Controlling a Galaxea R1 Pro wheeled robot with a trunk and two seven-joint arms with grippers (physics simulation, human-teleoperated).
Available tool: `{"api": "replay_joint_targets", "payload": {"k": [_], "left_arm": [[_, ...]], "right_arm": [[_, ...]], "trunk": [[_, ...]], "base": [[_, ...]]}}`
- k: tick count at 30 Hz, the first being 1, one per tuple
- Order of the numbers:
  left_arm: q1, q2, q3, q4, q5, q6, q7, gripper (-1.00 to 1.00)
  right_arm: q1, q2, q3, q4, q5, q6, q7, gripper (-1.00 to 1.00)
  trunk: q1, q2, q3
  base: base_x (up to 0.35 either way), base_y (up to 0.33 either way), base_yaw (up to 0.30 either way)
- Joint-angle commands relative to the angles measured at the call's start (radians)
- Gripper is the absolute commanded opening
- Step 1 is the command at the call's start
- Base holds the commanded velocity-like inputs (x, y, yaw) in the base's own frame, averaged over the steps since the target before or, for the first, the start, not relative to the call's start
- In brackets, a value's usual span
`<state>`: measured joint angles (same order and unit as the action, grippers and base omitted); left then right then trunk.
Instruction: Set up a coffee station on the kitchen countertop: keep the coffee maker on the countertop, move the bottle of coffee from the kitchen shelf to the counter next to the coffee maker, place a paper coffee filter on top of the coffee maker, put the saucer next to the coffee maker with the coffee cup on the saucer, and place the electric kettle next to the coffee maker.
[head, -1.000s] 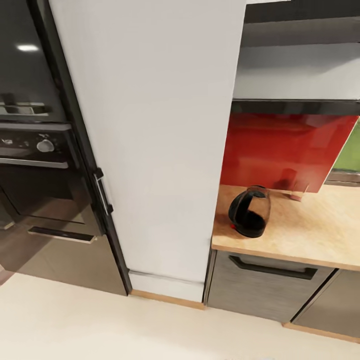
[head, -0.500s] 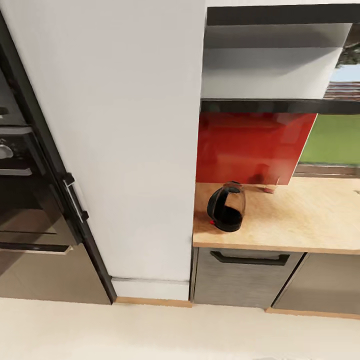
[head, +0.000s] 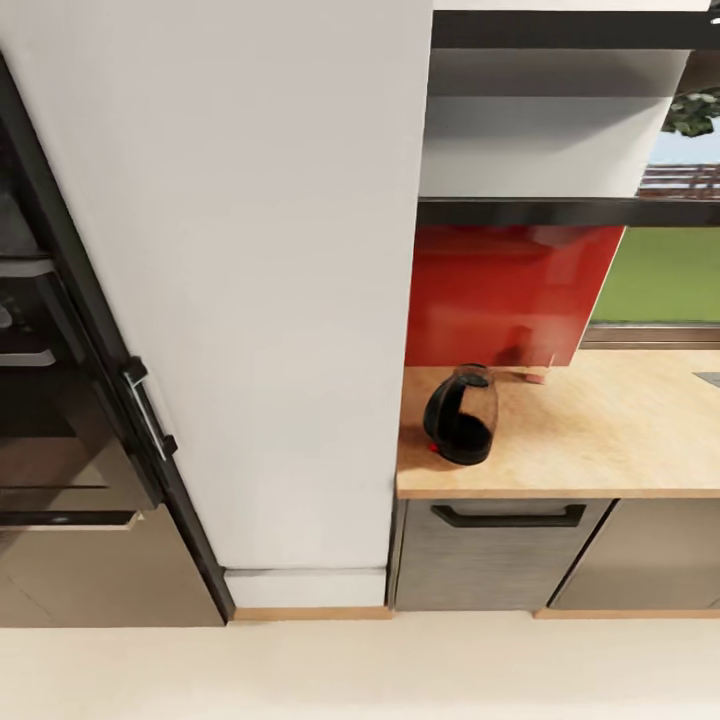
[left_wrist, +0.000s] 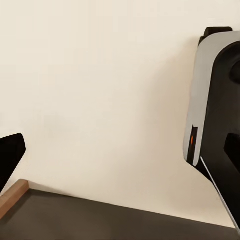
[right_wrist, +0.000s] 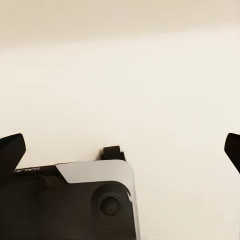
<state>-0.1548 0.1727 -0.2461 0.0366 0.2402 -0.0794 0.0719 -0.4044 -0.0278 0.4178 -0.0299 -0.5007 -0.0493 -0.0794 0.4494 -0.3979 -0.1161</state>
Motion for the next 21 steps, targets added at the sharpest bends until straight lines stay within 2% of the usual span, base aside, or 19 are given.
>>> {"api": "replay_joint_targets", "payload": {"k": [1, 16, 21], "left_arm": [[-0.002, 0.0, -0.009, 0.004, 0.008, -0.007, 0.0, 1.0], [-0.001, -0.003, -0.01, 0.002, 0.007, -0.008, 0.001, 1.0], [-0.001, -0.001, -0.009, 0.002, 0.008, -0.014, 0.002, 1.0]], "right_arm": [[-0.001, 0.001, 0.009, 0.0, -0.01, -0.002, -0.002, 1.0], [-0.001, 0.014, 0.009, -0.043, -0.009, -0.011, -0.005, 1.0], [-0.001, 0.015, 0.002, -0.133, -0.012, -0.084, -0.009, 1.0]], "trunk": [[0.001, -0.002, -0.002], [0.001, -0.002, -0.002], [0.001, -0.002, -0.002]], "base": [[0.006, 0.132, -0.001], [0.0, 0.007, 0.0], [0.0, 0.0, 0.0]]}}
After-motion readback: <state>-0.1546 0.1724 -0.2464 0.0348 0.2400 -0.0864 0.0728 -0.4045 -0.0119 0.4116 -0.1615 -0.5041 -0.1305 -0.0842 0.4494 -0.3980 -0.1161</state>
